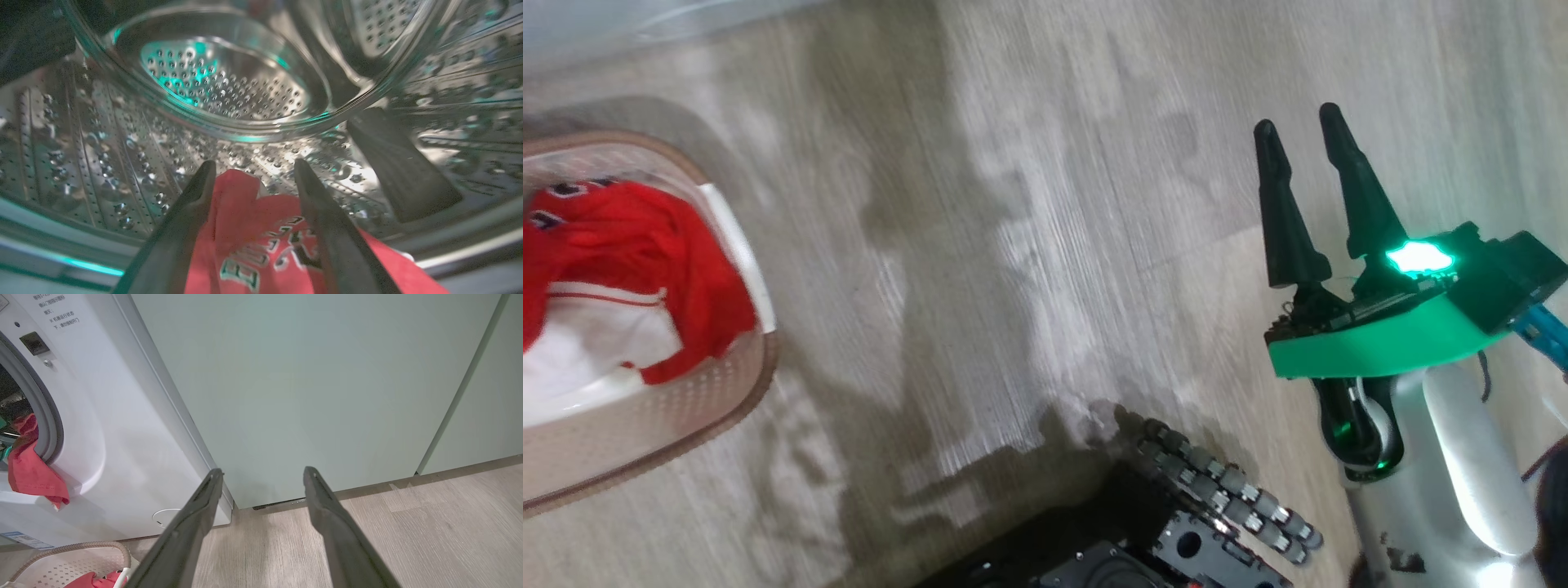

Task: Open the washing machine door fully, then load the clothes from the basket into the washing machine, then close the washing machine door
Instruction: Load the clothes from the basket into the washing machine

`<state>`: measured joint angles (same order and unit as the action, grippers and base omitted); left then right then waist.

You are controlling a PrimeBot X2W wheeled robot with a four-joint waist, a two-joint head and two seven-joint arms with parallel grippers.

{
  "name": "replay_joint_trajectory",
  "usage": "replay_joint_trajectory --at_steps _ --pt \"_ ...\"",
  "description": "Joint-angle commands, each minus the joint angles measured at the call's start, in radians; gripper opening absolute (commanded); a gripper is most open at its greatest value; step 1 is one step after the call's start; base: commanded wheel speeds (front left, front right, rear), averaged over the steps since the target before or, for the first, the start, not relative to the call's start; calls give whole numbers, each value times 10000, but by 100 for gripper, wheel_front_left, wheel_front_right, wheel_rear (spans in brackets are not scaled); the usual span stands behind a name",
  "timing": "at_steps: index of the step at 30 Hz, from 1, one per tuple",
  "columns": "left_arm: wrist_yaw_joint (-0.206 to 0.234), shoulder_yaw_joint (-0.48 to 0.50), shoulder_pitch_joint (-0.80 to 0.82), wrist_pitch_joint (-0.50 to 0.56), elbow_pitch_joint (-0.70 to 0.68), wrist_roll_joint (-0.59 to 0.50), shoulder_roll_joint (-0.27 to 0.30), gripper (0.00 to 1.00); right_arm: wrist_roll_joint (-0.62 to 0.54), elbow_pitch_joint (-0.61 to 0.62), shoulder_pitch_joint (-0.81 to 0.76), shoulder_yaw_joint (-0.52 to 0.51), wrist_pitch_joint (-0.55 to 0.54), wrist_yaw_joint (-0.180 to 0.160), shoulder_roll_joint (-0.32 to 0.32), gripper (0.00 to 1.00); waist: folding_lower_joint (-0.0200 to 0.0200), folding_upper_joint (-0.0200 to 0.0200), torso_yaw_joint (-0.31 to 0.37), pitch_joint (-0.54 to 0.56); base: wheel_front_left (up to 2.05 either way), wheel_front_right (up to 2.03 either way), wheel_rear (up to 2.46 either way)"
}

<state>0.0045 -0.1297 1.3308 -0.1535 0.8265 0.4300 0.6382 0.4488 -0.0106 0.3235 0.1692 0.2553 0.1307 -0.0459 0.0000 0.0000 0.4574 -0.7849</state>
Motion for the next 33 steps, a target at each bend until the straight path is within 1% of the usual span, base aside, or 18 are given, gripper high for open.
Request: replay_joint_trajectory --at_steps 1,3,8,9,11,18,22,26,27,28,33 --pt "110 101 -339 -267 -508 2 276 100 -131 206 -196 37 64 0 -43 100 0 0 -275 343 0 0 0" --pt "195 98 -823 -476 -778 58 76 100 -243 162 -235 -47 64 0 -43 100 0 0 -463 583 0 0 0" --pt "634 265 -2048 -837 -1931 219 -379 100 -558 83 -331 -255 64 0 -43 100 0 0 -958 1094 0 0 0" --pt "813 356 -2620 -921 -2567 278 -545 100 -677 71 -395 -345 64 0 -43 100 0 0 -1163 1277 0 0 0" --pt "997 490 -3259 -982 -3292 360 -719 100 -780 49 -459 -426 64 0 -43 100 0 0 -1351 1459 0 0 0" --pt "1496 979 -5654 -1068 -5952 557 -1359 100 -1107 -102 -570 -666 64 0 -43 100 0 0 -1934 2012 0 0 0" --pt "1676 1212 -6894 -1078 -7168 496 -1758 100 -1304 -194 -598 -766 64 0 -43 100 0 0 -2234 2305 0 0 0" --pt "1842 1353 -7915 -1080 -8025 207 -2205 100 -1523 -306 -624 -881 64 0 -43 100 0 0 -2542 2557 0 0 0" --pt "1891 1393 -8136 -1080 -8189 118 -2330 100 -1567 -341 -623 -908 64 0 -43 100 0 0 -2606 2613 0 0 0" --pt "1891 1393 -8136 -1080 -8189 118 -2330 100 -1567 -341 -623 -908 64 0 -43 100 0 0 -2606 2613 0 0 0" --pt "1950 1397 -9228 -1081 -8740 -297 -2985 100 -1740 -524 -609 -1032 64 0 -43 100 0 0 -2904 2915 0 0 0"
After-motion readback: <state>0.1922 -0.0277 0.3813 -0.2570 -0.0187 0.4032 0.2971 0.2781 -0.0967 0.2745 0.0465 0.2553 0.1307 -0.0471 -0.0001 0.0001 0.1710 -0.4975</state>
